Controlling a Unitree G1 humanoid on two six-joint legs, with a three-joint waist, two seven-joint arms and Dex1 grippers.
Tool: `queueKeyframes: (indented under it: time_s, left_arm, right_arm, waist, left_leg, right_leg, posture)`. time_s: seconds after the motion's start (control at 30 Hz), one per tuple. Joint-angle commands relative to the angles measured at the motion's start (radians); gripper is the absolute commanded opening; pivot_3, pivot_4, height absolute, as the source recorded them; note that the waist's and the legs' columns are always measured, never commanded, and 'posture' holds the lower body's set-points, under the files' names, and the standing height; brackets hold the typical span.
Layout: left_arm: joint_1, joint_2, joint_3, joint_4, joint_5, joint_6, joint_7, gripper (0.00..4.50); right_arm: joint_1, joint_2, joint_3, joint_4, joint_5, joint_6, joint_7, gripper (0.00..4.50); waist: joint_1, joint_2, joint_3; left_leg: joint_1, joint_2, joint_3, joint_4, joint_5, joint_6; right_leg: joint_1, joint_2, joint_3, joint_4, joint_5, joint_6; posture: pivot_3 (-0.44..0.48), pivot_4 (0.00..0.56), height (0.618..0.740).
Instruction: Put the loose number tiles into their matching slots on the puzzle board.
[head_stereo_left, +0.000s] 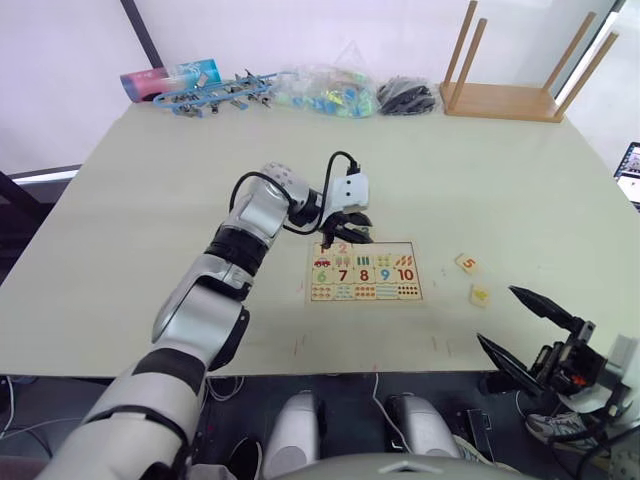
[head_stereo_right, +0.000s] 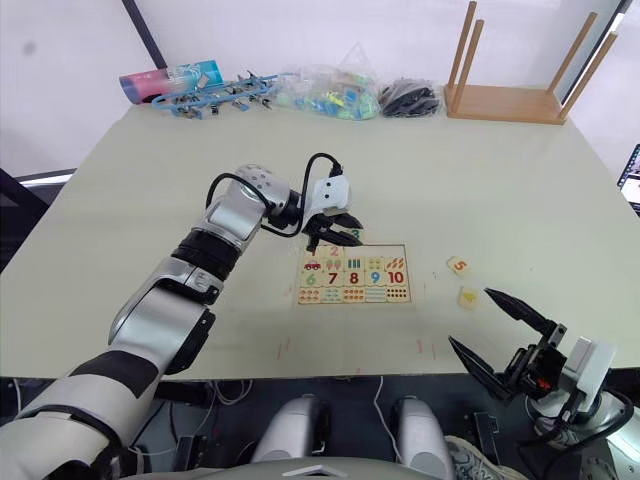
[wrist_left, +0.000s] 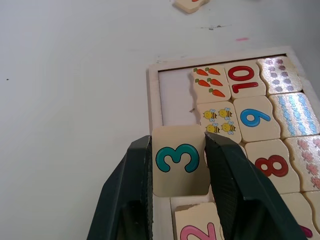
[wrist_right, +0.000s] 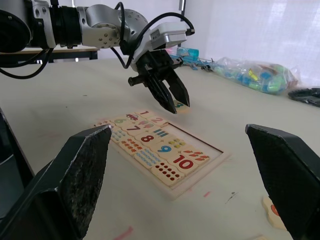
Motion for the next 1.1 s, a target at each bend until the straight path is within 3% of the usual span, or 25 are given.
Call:
queueKeyframes:
  time_s: [0.03,1.1]
  left_arm:
    - [0.001,-0.013,-0.002,-0.029,0.011,0.011,0.018,1.04]
    - [0.020,-0.006,-0.005,0.012,0.064,0.003,0.034,1.04]
  right_arm:
    - [0.004,-0.014,-0.030,-0.017,0.019,-0.014,0.004,4.50]
    - [0.052,0.002,-0.070,0.113,0.000,-0.093,0.023,4.50]
  waist:
    - [0.000,0.000,0.000]
    - [0.000,0.000,0.000]
  left_leg:
    - [0.000,0.000,0.000,0.000,0.000,0.000]
    - [0.000,0.000,-0.001,0.000,0.000,0.000]
  right_leg:
    - [0.000,0.000,0.000,0.000,0.000,0.000]
    - [0.000,0.000,0.000,0.000,0.000,0.000]
  posture:
    - [0.000,0.150,0.740]
    - [0.000,0.150,0.740]
